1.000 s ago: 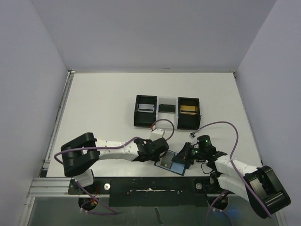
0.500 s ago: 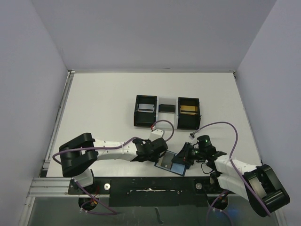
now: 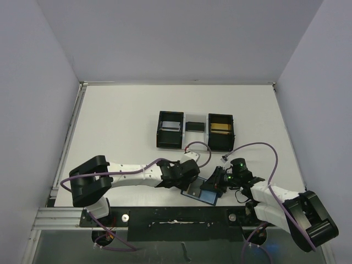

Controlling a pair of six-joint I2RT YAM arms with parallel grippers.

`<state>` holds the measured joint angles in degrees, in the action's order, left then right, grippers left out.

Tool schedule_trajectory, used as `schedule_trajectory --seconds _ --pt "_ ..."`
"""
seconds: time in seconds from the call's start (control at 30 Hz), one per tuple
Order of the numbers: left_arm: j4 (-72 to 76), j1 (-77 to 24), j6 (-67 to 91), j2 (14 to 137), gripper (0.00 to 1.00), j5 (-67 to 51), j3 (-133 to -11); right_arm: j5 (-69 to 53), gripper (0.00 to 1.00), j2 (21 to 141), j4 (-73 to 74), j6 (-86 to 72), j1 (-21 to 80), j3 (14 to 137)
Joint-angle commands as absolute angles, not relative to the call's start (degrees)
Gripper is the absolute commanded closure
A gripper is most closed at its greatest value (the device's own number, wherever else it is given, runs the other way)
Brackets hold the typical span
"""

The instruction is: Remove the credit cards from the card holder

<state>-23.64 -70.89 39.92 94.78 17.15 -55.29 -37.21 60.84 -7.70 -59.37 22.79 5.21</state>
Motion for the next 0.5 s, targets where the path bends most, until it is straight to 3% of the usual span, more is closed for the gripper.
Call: schedule_trajectory --seconds 0.0,0.3,0.47 --pt "-23.0 -73.0 36.8 95.7 0.64 16.8 -60.5 -36.1 0.89 59.8 -9.7 -60.1 22.3 3.8" --pt "-22.1 -73.1 35.8 100.5 0.59 15.7 -60.3 -36.5 0.89 59.9 -9.2 -59.9 22.2 3.8" --pt "-23.1 -73.1 37.6 102.1 0.6 16.6 -59.4 -37.3 0.83 58.2 -9.0 -60.3 22.1 3.8"
